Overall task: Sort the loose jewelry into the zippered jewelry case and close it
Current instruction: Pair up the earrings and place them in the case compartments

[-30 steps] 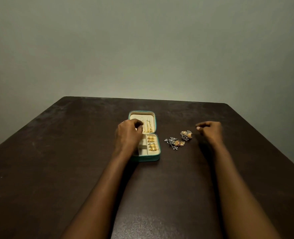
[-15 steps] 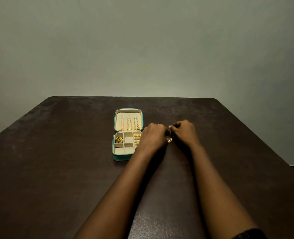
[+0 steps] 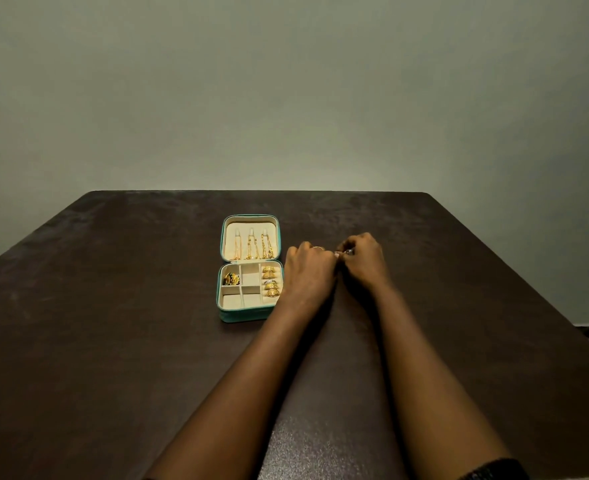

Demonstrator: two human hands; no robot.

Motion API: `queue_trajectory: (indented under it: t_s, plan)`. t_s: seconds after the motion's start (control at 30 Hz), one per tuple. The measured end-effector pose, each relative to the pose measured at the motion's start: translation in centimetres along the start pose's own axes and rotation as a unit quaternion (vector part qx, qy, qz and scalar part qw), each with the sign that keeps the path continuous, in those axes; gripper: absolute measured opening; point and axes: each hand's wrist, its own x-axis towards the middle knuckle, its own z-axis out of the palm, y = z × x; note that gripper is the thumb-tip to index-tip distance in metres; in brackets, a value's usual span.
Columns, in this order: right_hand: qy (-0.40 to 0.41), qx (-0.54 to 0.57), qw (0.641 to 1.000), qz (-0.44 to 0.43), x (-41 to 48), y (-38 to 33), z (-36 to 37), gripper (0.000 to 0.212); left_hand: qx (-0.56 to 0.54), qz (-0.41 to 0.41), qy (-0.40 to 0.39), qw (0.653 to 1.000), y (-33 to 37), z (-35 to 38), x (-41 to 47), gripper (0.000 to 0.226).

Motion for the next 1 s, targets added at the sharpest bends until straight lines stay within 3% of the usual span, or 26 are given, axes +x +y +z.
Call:
queue_trajectory:
  t_s: [0.07,0.17,0.33,0.47,0.67,1.0]
  plan:
    - [0.006,0.048,0.999,0.018,0.0,0.0,-0.1,0.004,0.003,-0.008,0.002,1.000,-0.1,0.2,0.1,0.026]
    - [0.004,0.156,0.986,0.058,0.1,0.5,-0.4,0.017,-0.023,-0.032,0.012,0.999,-0.4,-0.1,0.1,0.026]
    - [0.009,0.289,0.954,0.073,0.1,1.0,-1.0,0.031,-0.172,-0.114,0.027,0.978,-1.6,-1.1,-0.4,0.020]
    - [-0.003,0.405,0.910,0.084,-0.3,0.4,-1.3,0.029,-0.350,-0.171,0.049,0.920,-2.6,-1.2,-0.2,0.009]
    - [-0.004,0.465,0.884,0.048,-0.5,-0.1,-1.6,0.028,-0.540,-0.200,0.057,0.816,-3.5,-1.2,-0.1,0.007]
    - [-0.061,0.575,0.814,0.057,-1.9,-2.2,-2.1,0.015,-0.646,-0.185,-0.007,0.741,-4.8,-2.3,-0.4,0.011]
